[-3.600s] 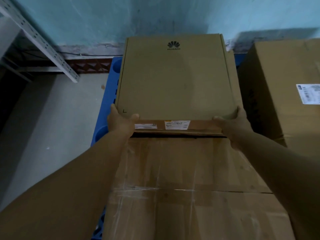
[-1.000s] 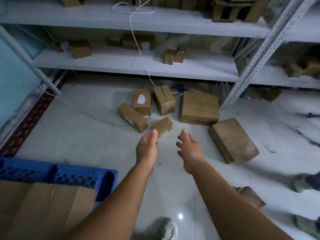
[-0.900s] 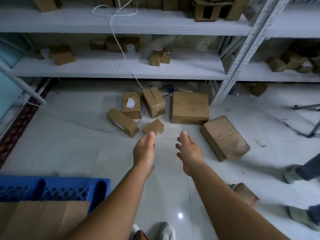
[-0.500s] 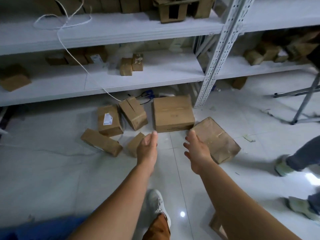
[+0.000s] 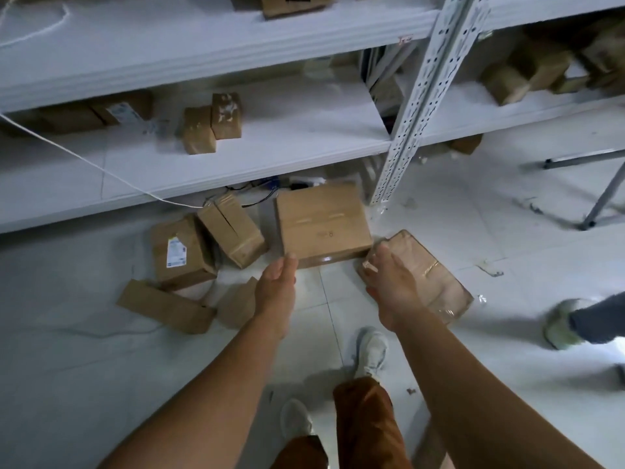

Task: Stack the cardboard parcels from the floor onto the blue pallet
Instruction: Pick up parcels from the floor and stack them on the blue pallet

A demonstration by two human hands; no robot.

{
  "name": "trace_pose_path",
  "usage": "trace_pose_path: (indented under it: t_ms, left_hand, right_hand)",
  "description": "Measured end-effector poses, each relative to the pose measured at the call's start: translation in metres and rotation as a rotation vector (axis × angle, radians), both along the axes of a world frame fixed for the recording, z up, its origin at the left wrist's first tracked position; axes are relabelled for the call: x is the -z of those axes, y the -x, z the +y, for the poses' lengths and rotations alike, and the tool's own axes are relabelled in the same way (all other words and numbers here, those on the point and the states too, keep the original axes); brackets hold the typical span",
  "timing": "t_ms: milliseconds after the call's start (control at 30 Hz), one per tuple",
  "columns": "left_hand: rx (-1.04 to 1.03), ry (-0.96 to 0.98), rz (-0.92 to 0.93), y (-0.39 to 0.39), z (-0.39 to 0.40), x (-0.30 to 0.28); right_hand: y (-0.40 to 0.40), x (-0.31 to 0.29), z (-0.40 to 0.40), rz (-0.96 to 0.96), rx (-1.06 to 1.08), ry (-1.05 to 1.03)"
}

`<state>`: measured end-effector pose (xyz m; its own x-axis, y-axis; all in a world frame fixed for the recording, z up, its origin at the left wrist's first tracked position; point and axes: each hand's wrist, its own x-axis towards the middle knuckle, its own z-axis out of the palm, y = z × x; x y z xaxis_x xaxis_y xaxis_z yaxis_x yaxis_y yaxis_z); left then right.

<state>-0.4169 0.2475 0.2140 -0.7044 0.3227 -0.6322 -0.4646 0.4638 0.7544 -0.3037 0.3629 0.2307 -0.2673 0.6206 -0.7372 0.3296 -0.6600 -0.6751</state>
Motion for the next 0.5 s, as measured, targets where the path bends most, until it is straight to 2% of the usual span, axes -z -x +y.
trace_pose_path:
  t_ms: [333,500]
  left_hand:
    - [-0.131,0.178,0.000,0.041,0.085,0.081]
    - [-0.118,0.263,0.023,0.075,0.116,0.147]
  right_hand:
    - [0.041,0.096,0.119,-0.035,-0.118,0.068]
    - [0.073,0.161,0.166,-0.133,-0.248,-0.035]
